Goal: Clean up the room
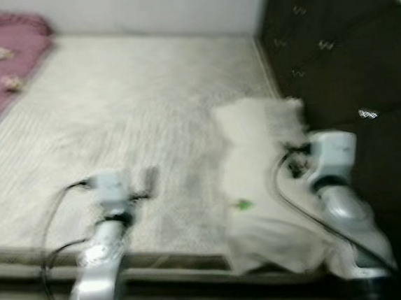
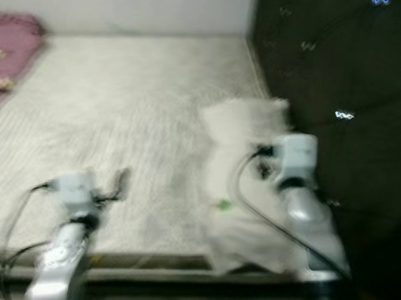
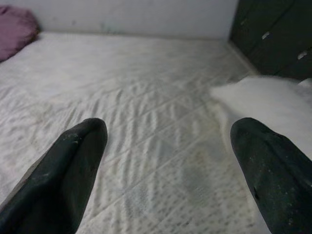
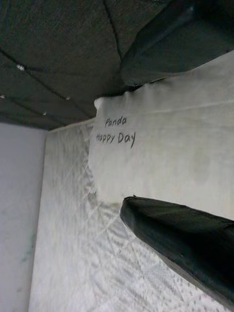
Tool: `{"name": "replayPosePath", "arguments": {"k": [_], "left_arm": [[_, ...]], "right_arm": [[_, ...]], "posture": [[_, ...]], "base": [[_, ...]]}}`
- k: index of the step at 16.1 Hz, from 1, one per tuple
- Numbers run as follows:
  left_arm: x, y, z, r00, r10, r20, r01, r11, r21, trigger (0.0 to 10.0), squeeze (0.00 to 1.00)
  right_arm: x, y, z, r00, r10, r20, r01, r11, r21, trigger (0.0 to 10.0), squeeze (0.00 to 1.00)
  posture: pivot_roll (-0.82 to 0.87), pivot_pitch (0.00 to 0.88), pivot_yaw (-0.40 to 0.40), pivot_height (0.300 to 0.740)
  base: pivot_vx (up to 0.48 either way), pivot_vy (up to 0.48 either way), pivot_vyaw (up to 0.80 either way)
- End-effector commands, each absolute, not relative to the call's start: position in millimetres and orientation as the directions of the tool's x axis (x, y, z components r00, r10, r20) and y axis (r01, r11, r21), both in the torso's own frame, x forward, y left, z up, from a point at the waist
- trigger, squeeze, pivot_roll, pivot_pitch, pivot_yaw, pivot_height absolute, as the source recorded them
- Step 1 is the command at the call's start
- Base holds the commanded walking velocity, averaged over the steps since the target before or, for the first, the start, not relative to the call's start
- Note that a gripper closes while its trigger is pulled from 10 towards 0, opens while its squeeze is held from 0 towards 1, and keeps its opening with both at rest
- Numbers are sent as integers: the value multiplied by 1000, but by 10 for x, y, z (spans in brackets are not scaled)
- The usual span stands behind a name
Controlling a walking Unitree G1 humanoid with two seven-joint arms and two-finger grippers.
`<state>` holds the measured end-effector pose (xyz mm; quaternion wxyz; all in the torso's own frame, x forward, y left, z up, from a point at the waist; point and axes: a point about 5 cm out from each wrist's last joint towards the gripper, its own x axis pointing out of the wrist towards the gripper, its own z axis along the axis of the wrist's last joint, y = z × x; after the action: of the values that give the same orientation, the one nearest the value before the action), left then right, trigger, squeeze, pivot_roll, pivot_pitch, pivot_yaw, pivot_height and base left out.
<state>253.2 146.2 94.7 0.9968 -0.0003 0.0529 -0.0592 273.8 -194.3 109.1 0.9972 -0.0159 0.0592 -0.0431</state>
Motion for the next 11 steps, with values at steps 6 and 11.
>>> {"name": "replayPosePath", "arguments": {"k": [6, 11], "left_arm": [[2515, 1601, 929, 989, -78, -128, 80, 997, 16, 10000, 0], [2512, 1605, 932, 989, -81, -126, 84, 996, 19, 10000, 0]], "right_arm": [[2757, -1815, 1104, 992, -52, -114, 51, 999, -16, 10000, 0], [2760, -1811, 1088, 991, -54, -124, 52, 998, -20, 10000, 0]], "posture": [[-3, 0, -5, 740], [-2, 0, -5, 740]], "base": [[0, 480, 0], [0, 480, -200]]}}
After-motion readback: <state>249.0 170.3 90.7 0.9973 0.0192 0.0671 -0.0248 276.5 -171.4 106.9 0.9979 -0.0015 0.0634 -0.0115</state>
